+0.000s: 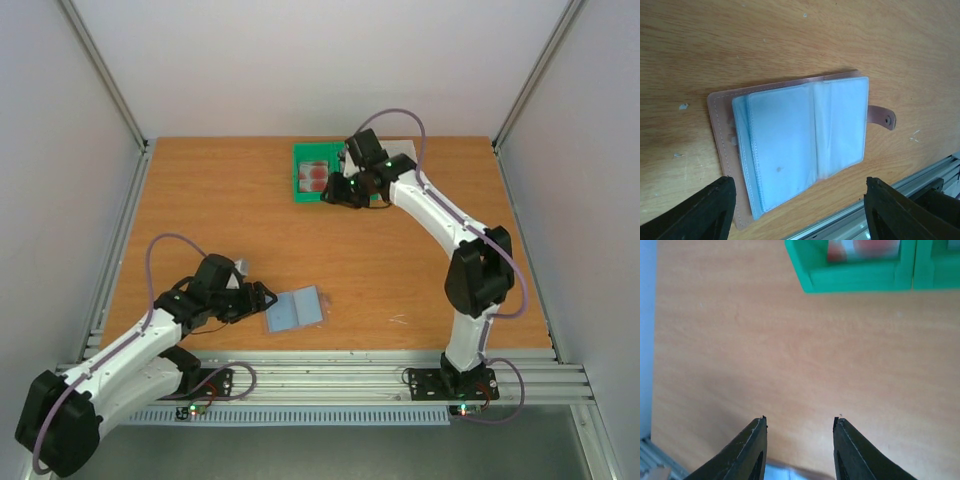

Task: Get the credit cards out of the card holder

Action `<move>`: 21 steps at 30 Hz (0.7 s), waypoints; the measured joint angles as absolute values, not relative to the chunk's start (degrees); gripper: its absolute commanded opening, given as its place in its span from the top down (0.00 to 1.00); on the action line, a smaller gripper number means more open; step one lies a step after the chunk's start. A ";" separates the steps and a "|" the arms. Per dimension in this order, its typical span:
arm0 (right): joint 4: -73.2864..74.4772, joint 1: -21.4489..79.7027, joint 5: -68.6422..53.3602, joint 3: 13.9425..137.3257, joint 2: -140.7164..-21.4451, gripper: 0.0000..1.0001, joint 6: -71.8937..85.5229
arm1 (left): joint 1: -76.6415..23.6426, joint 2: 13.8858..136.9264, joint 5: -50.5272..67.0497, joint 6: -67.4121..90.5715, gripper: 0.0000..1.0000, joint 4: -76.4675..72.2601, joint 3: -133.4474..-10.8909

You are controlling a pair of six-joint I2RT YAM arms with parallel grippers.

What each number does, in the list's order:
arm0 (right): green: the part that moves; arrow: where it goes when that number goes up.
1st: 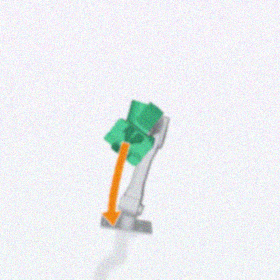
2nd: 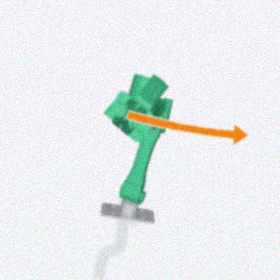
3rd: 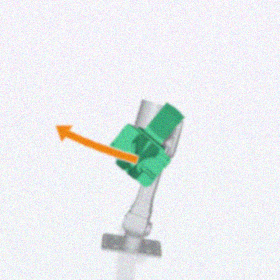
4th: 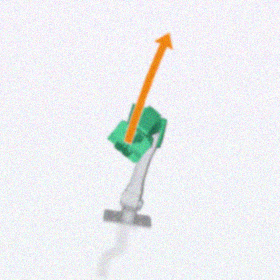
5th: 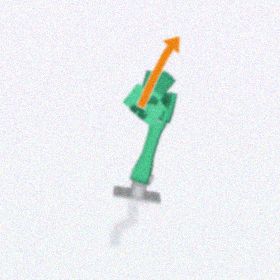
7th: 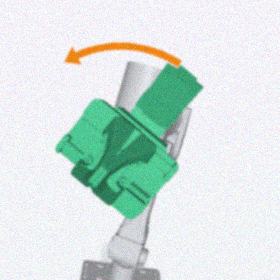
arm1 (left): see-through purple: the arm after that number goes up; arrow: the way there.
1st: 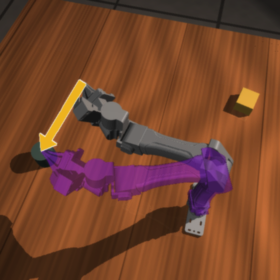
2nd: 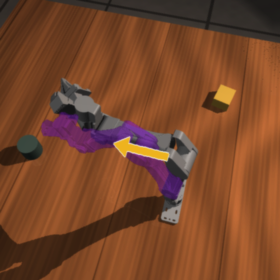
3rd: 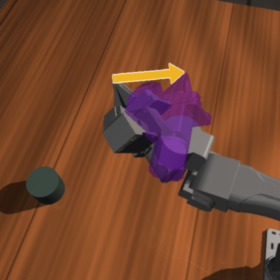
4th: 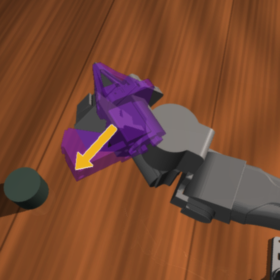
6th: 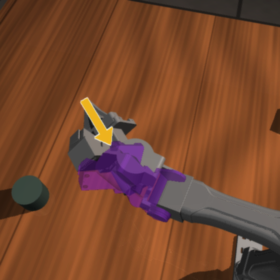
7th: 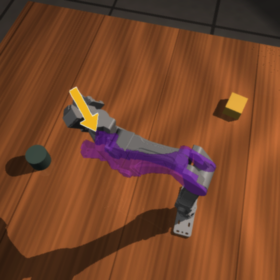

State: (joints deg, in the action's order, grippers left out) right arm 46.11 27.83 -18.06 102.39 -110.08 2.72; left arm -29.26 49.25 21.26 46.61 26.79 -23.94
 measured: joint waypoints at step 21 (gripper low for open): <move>35.55 38.57 -22.98 66.78 -93.17 0.59 4.29 | -29.26 57.76 22.04 49.28 0.31 20.51 -23.44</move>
State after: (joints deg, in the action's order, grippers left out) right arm 35.55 38.57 -22.98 66.78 -93.17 4.29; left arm -29.26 57.76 22.04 49.28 20.51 -23.44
